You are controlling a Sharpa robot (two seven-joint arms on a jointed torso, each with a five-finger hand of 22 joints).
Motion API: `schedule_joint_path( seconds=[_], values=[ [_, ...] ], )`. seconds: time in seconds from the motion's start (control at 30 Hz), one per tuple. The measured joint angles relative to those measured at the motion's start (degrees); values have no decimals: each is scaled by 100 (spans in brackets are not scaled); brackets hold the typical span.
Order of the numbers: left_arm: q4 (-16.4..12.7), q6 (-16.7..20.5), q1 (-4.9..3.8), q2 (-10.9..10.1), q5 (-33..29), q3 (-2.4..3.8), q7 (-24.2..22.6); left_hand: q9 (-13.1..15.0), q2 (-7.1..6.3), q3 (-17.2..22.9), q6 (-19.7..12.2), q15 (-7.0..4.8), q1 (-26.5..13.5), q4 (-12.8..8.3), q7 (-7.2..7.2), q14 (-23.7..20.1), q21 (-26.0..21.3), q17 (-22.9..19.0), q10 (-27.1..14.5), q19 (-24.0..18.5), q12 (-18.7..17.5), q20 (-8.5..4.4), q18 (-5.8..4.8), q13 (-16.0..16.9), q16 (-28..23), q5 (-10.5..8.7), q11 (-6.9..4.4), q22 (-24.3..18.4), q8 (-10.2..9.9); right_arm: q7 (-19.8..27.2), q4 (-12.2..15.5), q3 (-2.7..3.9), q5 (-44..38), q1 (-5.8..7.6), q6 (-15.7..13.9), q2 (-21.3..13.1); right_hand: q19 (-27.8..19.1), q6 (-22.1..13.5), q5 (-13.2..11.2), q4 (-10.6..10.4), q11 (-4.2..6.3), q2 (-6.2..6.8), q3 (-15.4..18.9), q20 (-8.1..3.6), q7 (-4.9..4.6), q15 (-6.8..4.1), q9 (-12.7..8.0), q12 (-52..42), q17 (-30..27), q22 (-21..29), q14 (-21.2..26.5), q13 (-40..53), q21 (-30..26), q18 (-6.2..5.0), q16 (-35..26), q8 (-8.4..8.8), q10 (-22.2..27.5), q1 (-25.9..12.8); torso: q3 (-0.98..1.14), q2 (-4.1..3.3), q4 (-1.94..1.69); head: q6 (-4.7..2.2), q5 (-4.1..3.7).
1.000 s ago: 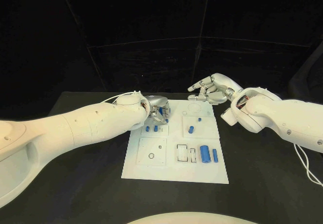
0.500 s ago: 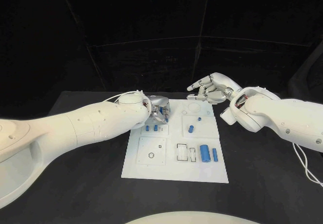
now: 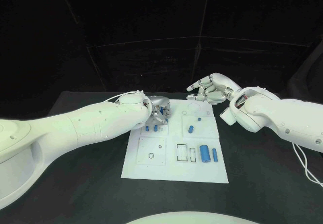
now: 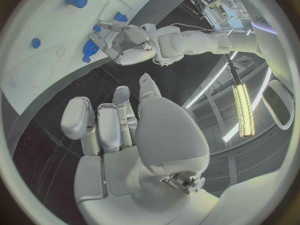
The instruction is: Assemble the parts on the task board
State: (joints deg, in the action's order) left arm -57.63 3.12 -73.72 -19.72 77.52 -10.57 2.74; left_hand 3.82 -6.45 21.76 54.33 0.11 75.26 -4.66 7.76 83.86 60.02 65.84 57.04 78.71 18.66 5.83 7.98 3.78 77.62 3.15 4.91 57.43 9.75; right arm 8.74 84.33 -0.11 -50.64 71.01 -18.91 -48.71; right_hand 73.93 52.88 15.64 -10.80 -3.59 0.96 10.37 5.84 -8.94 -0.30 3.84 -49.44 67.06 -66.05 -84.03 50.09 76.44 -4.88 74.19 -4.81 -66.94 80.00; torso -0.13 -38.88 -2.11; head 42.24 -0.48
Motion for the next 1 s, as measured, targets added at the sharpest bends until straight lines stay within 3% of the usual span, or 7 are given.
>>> schedule_joint_path(
  seconds=[0.27,0.33,0.53,0.8,1.0],
  values=[
    [15,-81,-5,21,3,4,17,19,122,174,309,-5,-42,38,7,4,127,4,330,39,-16,-39,0,6,48,0,-59,130,0,0,0,0,0,0,2,-1,0,0,0,0,0,0,0,0,0,0,0,0,-1,0,0,3,0,0,0,0,0,0,1,3,1,-3,-9],
    [15,-100,-5,26,4,4,28,32,169,246,409,-31,5,22,-12,30,203,4,443,79,-30,-36,-88,7,48,0,-72,199,7,0,0,0,0,0,2,-1,0,0,0,0,0,-19,0,0,0,0,0,0,-1,0,0,3,0,0,0,0,0,19,0,3,1,-7,-9],
    [25,-122,-7,36,4,8,67,49,286,477,647,-84,123,-98,-54,20,326,4,719,132,-115,-89,-88,5,70,-2,-142,340,46,0,0,0,0,0,2,-2,0,0,0,0,0,-29,0,0,0,0,0,0,-1,0,0,3,-22,0,0,0,0,29,-1,3,3,-9,-7],
    [12,-42,7,30,4,1,51,50,302,640,742,-104,140,-214,-60,0,369,4,829,151,-283,-109,-88,10,91,-12,-155,415,24,0,0,0,0,0,1,1,0,0,0,0,0,-61,0,0,0,0,5,0,-1,0,0,2,-22,0,0,0,0,-2,-2,5,2,-14,-9],
    [-186,122,30,-154,-9,14,-10,14,304,751,700,-104,142,-260,-18,0,399,-4,785,151,-472,-109,-87,-16,91,-11,-111,435,-109,2,-2,0,0,0,1,0,0,0,0,0,0,-61,0,0,0,0,5,0,-1,0,0,2,-22,0,0,0,0,-2,-4,10,-8,-27,-14]
  ],
)
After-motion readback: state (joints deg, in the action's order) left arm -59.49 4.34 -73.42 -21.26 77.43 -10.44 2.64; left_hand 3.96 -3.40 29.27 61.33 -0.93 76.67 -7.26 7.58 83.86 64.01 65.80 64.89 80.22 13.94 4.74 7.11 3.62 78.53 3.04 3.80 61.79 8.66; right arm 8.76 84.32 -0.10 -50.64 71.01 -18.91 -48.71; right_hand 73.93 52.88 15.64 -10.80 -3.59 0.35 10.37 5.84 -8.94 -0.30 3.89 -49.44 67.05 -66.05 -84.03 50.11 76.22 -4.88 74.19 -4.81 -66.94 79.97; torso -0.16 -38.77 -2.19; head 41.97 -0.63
